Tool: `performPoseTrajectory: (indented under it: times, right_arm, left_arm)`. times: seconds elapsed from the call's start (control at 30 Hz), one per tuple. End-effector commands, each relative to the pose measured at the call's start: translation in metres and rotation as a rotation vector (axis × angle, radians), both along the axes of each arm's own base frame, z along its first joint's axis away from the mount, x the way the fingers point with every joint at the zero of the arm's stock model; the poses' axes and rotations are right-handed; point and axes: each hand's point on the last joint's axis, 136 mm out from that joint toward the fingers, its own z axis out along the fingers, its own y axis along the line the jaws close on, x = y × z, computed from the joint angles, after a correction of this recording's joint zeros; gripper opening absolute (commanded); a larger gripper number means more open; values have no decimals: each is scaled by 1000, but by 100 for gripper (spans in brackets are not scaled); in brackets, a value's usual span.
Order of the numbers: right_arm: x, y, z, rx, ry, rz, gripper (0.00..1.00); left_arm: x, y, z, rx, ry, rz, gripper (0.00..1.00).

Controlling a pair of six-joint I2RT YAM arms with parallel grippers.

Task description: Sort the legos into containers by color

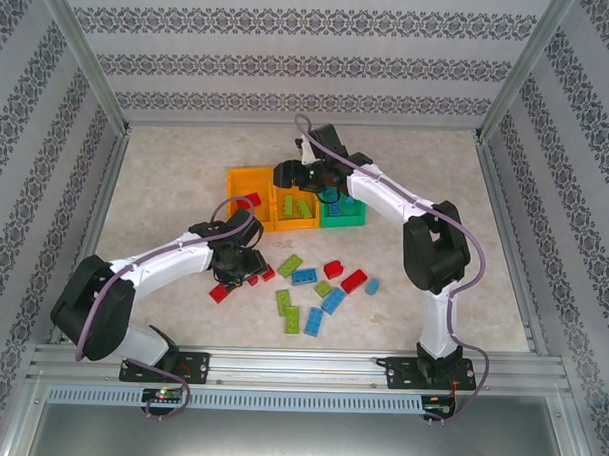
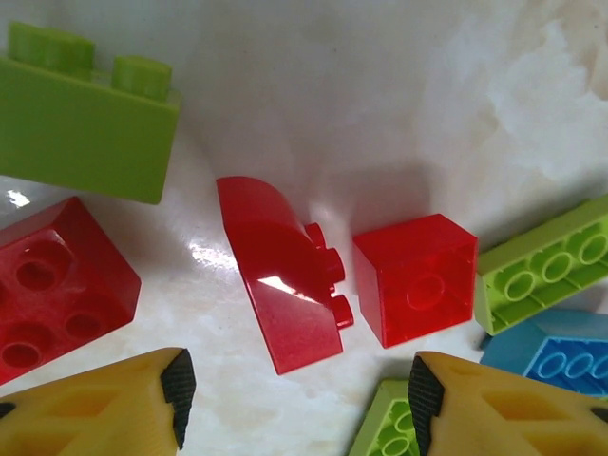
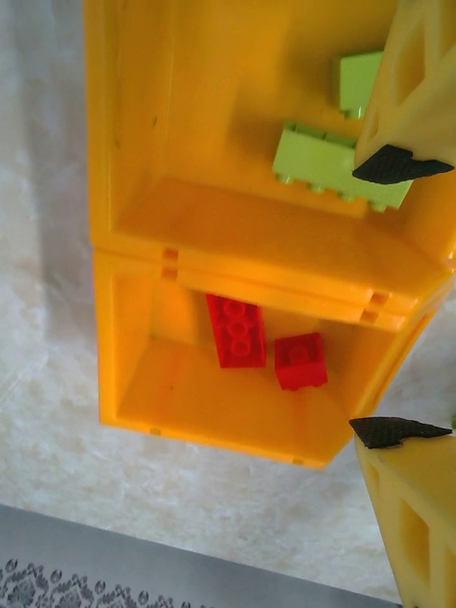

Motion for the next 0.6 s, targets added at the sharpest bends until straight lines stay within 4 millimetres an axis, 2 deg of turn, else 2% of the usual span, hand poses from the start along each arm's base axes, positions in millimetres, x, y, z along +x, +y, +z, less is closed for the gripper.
performPoseTrajectory:
  times: [0.0, 0.23, 0.47, 0.57]
  right_arm:
    - [0, -7, 20, 25, -49, -5, 68]
    - [4, -20, 19, 25, -45, -29, 68]
    - [5, -27, 17, 21, -42, -40, 69]
    - [5, -29, 17, 22, -39, -44, 69]
  left_arm:
    - [7, -2, 1, 22, -19, 9, 61]
    - [9, -3, -8, 47, -1, 3, 59]
    - [10, -2, -13, 63, 6, -6, 49]
    - [9, -2, -17, 65, 10, -9, 47]
